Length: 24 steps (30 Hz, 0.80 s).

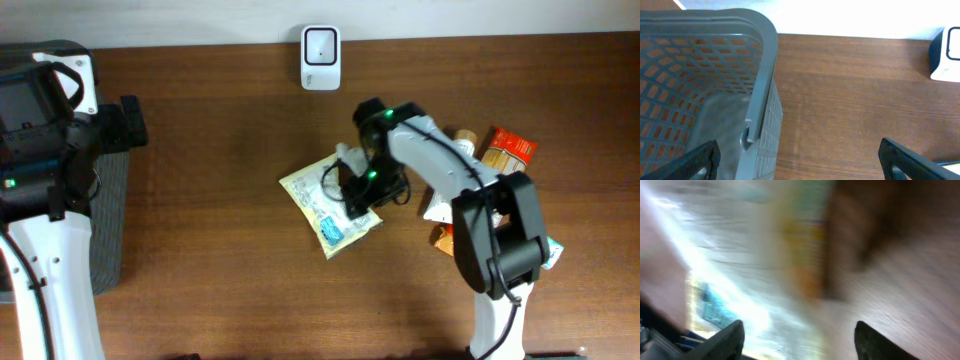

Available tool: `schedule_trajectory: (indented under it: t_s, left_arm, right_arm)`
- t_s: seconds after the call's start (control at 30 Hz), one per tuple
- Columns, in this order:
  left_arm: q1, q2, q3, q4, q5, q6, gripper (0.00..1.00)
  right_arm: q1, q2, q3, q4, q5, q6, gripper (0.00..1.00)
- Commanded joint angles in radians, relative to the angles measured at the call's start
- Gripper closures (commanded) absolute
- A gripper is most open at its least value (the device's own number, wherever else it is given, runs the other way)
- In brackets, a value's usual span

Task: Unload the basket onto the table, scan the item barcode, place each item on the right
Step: 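Grasp the white snack bag with the right gripper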

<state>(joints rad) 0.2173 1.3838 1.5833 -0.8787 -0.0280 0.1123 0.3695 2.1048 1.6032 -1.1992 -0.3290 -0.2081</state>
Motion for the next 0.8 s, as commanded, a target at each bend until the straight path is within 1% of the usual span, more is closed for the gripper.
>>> schedule_trajectory:
  t_s: [0.0, 0.03, 0.07, 0.1, 0.13, 0.17, 0.2, 0.23, 0.27, 0.3, 0.33, 0.4, 0.43, 0.47, 0.57, 0.6, 0.63, 0.7, 0.73, 0.77]
  left_arm:
    - [0.002, -0.004, 0.009, 0.001, -0.006, 0.010, 0.01]
    - [0.002, -0.004, 0.009, 0.001, -0.006, 0.010, 0.01]
    - [0.002, -0.004, 0.009, 0.001, -0.006, 0.010, 0.01]
    - [0.002, -0.004, 0.009, 0.001, -0.006, 0.010, 0.01]
    - [0.002, -0.004, 0.009, 0.001, -0.006, 0.010, 0.01]
    - [0.002, -0.004, 0.009, 0.001, -0.006, 0.010, 0.01]
    - [0.002, -0.004, 0.009, 0.001, -0.006, 0.010, 0.01]
    - [0.002, -0.004, 0.009, 0.001, -0.006, 0.010, 0.01]
    - [0.002, -0.004, 0.009, 0.001, -0.006, 0.010, 0.01]
    - [0.002, -0.004, 0.009, 0.001, -0.006, 0.010, 0.01]
    - [0.002, -0.004, 0.009, 0.001, -0.006, 0.010, 0.01]
    - [0.002, -0.004, 0.009, 0.001, -0.006, 0.010, 0.01]
    - [0.002, -0.004, 0.009, 0.001, -0.006, 0.010, 0.01]
    - [0.002, -0.004, 0.009, 0.001, -0.006, 0.010, 0.01]
    - [0.002, -0.004, 0.009, 0.001, -0.006, 0.010, 0.01]
    - [0.002, -0.004, 0.009, 0.001, -0.006, 0.010, 0.01]
    - [0.002, -0.004, 0.009, 0.001, -0.006, 0.010, 0.01]
    - [0.002, -0.004, 0.009, 0.001, -0.006, 0.010, 0.01]
    - [0.002, -0.004, 0.009, 0.001, -0.006, 0.010, 0.01]
    - [0.002, -0.004, 0.009, 0.001, -0.006, 0.010, 0.01]
  right_arm:
    - [-0.122, -0.024, 0.058, -0.011, -0.077, 0.171, 0.01]
    - [-0.177, -0.026, 0.059, -0.018, -0.164, 0.238, 0.01]
    - [-0.203, -0.046, 0.059, -0.022, -0.207, 0.238, 0.01]
    - [-0.181, -0.091, 0.059, -0.009, -0.239, 0.235, 0.01]
    - [-0.129, -0.120, 0.059, 0.012, -0.252, 0.235, 0.01]
    - [-0.073, -0.132, 0.059, 0.032, -0.256, 0.236, 0.05]
    - [-0.014, -0.133, 0.059, 0.051, -0.268, 0.236, 0.25]
    - [0.081, -0.131, 0.057, 0.081, -0.265, 0.236, 0.56]
    - [0.170, -0.129, 0.057, 0.108, -0.260, 0.241, 0.67]
    - [0.230, -0.116, 0.054, 0.120, -0.194, 0.289, 0.69]
    - [0.277, -0.100, 0.036, 0.133, -0.127, 0.336, 0.66]
    - [0.356, -0.065, -0.025, 0.194, -0.102, 0.406, 0.63]
    - [0.378, -0.051, -0.042, 0.210, -0.097, 0.409, 0.56]
    - [0.390, -0.047, -0.058, 0.204, -0.021, 0.462, 0.53]
    - [0.388, -0.047, -0.086, 0.154, 0.196, 0.527, 0.53]
    - [0.374, -0.047, -0.087, 0.116, 0.336, 0.558, 0.52]
    - [0.333, -0.047, -0.087, 0.106, 0.364, 0.558, 0.52]
    - [0.274, -0.047, -0.085, 0.107, 0.344, 0.552, 0.51]
    - [0.257, -0.047, -0.084, 0.106, 0.332, 0.537, 0.48]
    - [0.226, -0.057, -0.075, 0.106, 0.267, 0.478, 0.47]
